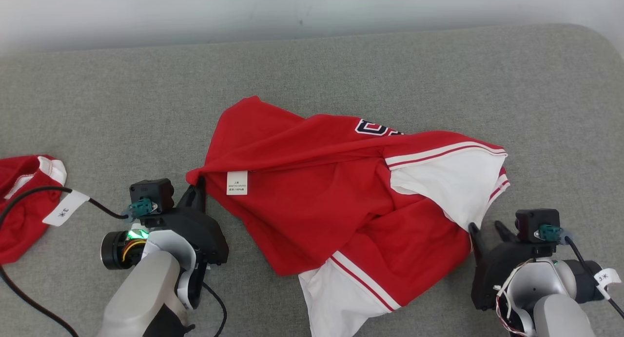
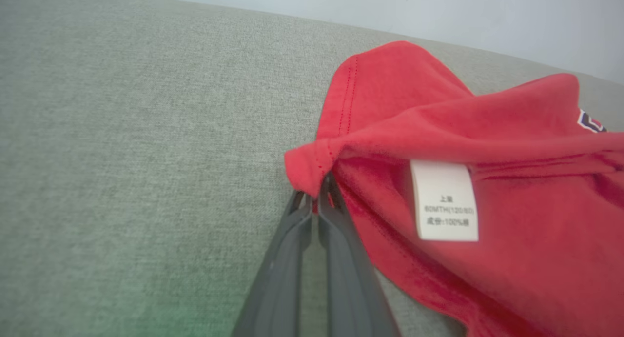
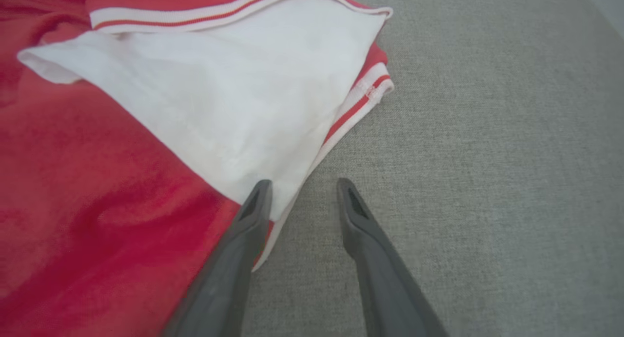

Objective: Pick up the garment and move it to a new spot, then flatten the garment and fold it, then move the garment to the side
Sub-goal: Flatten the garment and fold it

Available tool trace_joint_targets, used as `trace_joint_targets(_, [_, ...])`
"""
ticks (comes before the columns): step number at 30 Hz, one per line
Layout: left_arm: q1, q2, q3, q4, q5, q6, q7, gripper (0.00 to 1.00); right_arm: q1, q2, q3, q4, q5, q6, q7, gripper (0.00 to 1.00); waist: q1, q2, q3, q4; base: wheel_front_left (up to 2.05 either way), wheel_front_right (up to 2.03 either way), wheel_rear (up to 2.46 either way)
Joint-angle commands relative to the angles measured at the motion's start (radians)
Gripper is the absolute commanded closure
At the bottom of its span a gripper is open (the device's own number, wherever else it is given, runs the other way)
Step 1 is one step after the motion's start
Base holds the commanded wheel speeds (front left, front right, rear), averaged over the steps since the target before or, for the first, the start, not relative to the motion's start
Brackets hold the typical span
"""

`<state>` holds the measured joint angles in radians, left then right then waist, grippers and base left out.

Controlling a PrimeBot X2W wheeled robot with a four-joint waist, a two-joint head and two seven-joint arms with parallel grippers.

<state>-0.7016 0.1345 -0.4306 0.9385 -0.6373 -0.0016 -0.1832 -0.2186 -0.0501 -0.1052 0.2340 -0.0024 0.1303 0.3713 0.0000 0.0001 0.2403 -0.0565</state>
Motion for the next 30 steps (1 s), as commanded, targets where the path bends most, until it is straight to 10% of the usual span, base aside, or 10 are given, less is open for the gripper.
trace_joint_targets(1, [-0.009, 0.002, 0.0, 0.006, -0.014, -0.006, -0.006, 1.0, -0.006, 0.0, 0.004, 0.004, 0.012, 0.001, 0.003, 0.51, 0.0, -0.0001, 0.001, 0.002, 0.0, 0.0, 0.0])
trace_joint_targets(6, [-0.016, 0.0, -0.003, 0.015, -0.013, -0.006, -0.012, 1.0, -0.017, 0.0, 0.01, 0.027, 0.032, 0.001, -0.001, 0.69, 0.0, -0.0001, 0.003, 0.007, 0.0, 0.0, 0.0])
trace_joint_targets(8, [-0.016, -0.002, -0.004, 0.021, -0.014, -0.008, -0.014, 1.0, -0.02, 0.0, 0.011, 0.033, 0.033, 0.001, -0.002, 1.0, 0.0, -0.0001, 0.002, 0.008, 0.0, 0.0, 0.0])
trace_joint_targets(30, [-0.076, -0.003, 0.133, -0.267, -0.249, -0.112, 0.061, 1.0, -0.277, -0.001, 0.088, -0.092, 0.366, 0.001, -0.256, 1.0, 0.0, -0.0001, 0.053, -0.017, 0.0, 0.0, 0.0])
